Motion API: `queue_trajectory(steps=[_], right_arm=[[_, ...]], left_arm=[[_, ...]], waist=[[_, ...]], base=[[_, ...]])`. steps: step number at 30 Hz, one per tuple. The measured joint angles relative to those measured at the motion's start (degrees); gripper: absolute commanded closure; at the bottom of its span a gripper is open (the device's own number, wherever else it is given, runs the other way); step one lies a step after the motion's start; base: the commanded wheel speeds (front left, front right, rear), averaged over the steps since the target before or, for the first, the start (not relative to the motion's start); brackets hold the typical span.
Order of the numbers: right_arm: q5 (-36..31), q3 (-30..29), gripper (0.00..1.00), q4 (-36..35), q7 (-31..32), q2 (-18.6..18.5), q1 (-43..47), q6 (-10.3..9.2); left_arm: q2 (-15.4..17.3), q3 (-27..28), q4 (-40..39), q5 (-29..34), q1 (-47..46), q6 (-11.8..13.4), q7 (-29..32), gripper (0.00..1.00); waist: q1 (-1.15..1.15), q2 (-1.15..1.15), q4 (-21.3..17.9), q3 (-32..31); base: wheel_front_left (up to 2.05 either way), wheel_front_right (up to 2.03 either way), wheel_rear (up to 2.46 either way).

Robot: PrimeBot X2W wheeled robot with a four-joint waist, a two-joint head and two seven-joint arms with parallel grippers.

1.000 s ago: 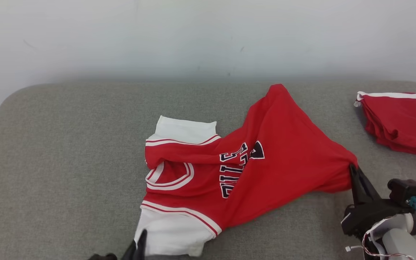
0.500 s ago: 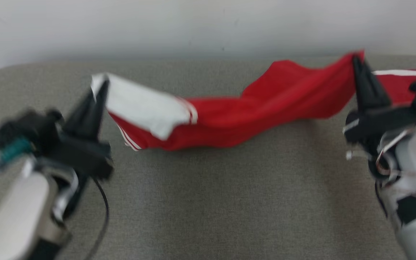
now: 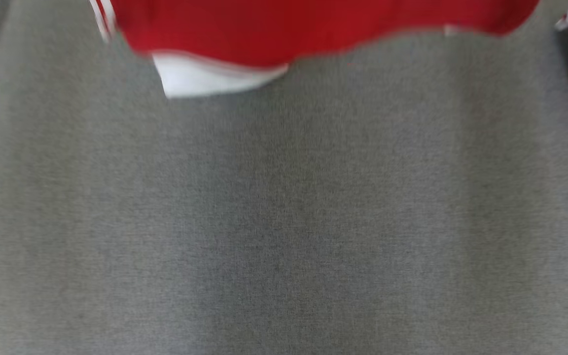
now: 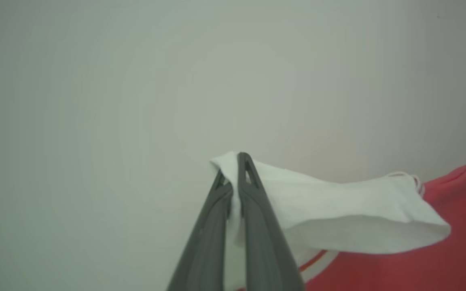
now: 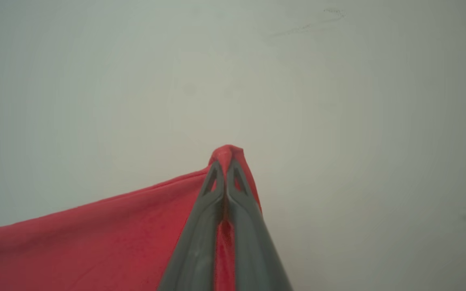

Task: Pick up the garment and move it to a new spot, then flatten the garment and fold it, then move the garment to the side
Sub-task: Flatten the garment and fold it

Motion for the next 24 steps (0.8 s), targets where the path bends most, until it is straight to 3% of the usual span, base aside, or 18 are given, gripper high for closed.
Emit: queue_trajectory(steps=[4, 14, 24], right_arm=[[-1.5, -0.1, 1.00, 5.5, 0.3, 0.9, -9.9, 0.00], [-4.9, 2.1, 1.00, 14.5, -2.0, 1.8, -23.4, 0.00], [-5.4, 4.6, 1.00, 21.0, -5.4, 2.7, -26.9, 0.00]], left_arm=[[-0.1, -2.5, 5.4, 0.2, -10.6, 0.0, -1.4, 1.00], [-1.1, -7.3, 15.5, 0.4, -27.5, 0.0, -5.5, 1.00], [-2.7, -13.1, 20.3, -1.6, -32.0, 0.0, -7.5, 1.00]], waist=[[0.00, 0.00, -0.1, 4.3], [0.00, 0.01, -0.7, 10.3], [-0.02, -0.01, -0.7, 11.0]], base=[[0.00, 0.00, 0.00], [0.00, 0.00, 0.00], [0.00, 0.00, 0.00]])
